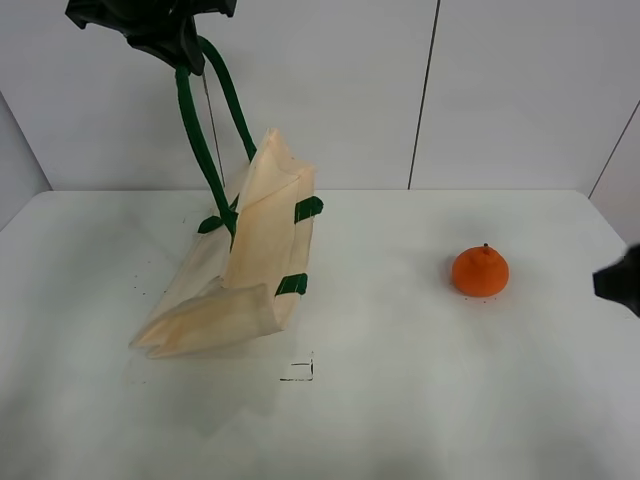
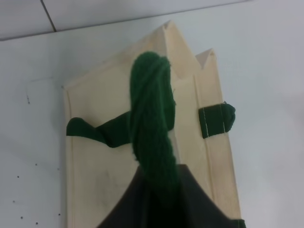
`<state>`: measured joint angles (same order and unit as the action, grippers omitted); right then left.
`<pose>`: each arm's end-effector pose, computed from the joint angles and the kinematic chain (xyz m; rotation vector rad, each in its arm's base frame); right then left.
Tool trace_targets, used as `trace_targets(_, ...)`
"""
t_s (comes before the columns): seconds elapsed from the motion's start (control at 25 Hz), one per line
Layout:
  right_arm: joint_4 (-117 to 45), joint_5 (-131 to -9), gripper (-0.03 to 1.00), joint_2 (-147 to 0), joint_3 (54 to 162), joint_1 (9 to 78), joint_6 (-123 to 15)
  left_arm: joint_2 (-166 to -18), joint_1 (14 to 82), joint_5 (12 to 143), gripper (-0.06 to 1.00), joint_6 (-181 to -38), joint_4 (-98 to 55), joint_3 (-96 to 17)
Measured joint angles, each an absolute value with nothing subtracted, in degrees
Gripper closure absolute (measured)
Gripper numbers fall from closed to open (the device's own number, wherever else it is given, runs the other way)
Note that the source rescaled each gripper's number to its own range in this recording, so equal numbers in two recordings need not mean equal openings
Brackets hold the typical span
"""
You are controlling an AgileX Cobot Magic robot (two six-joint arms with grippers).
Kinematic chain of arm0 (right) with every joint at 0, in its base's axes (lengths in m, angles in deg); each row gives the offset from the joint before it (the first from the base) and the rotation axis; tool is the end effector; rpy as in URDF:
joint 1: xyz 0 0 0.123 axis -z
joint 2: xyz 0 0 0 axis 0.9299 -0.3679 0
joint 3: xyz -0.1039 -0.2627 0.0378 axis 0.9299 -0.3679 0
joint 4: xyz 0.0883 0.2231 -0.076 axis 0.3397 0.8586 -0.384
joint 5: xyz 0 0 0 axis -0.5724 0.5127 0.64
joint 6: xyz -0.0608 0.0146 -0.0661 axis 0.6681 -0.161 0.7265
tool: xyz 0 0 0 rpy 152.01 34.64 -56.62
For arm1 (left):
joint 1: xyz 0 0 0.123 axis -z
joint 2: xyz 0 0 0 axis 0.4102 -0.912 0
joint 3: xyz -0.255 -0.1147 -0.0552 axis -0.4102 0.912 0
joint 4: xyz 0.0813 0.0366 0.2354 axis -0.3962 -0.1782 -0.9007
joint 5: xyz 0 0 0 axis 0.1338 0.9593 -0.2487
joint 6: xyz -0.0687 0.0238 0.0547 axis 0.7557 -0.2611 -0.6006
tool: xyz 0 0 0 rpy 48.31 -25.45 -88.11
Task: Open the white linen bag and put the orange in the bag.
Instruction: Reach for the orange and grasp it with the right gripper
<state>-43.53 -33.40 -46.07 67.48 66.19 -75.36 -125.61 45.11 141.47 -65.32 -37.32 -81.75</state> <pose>0.1445 0.0059 0.3031 -0.0813 2.3864 0.0105 0.3809 -0.1415 0.4230 0.2237 2.4034 -0.1980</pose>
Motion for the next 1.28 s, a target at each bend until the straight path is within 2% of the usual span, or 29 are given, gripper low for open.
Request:
trace_targets(0.16, -43.27, -33.80, -0.03, -69.52, 80.55, 66.19, -74.65, -125.59, 45.11, 141.47, 0.94, -65.37, -37.32, -81.75)
trace_targets(0.36, -43.16, -26.69, -0.03, -94.22, 100.77, 66.19, -74.48, -125.59, 45.11, 141.47, 0.94, -65.37, -37.51, -81.75)
trace_targets(0.6, -42.36, -17.40, -0.03, -112.81, 120.65, 66.19, -74.46, -125.59, 45.11, 141.47, 0.94, -65.37, -37.51, -81.75)
trace_targets(0.72, -41.52, -15.85, -0.03, -117.03, 123.57, 66.19, -73.66, -125.59, 45.11, 141.47, 0.94, -65.37, -37.51, -81.75)
trace_targets(1.28, -39.99, -19.12, -0.03, -123.33, 124.04, 63.89, -71.94, -125.59, 45.11, 141.47, 0.94, -65.54, -37.62, -81.75)
